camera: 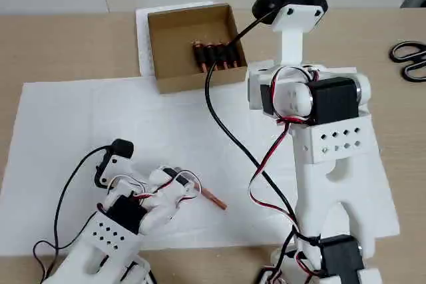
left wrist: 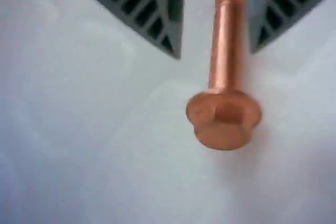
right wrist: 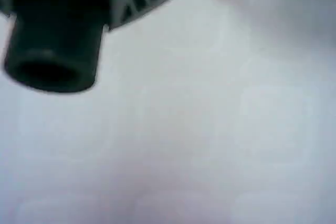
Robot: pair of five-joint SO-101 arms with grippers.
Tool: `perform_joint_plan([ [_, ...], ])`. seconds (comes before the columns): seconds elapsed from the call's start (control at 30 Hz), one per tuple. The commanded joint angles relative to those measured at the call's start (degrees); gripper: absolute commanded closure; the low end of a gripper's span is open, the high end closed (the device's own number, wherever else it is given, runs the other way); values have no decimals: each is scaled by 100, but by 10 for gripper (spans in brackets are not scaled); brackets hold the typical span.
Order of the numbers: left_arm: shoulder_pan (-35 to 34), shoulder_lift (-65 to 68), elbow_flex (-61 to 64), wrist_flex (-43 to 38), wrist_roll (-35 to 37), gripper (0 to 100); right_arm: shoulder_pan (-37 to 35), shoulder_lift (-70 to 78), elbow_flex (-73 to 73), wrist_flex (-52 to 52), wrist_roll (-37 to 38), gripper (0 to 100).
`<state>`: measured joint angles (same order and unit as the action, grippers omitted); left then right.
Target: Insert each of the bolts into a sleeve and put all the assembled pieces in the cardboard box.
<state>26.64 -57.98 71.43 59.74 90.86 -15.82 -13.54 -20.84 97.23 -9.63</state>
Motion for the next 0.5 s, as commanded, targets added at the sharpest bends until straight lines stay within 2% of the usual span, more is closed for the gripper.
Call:
perform_joint_plan([
  [0.0, 44, -9, 66, -299, 18, 919, -22, -189, -264, 4, -62, 995],
  [0.27, 343, 712, 338, -1222, 97, 919, -31, -189, -264, -13, -62, 995],
  [0.47, 545, 1398, 57, -1336, 352, 919, -22, -189, -264, -13, -35, 995],
])
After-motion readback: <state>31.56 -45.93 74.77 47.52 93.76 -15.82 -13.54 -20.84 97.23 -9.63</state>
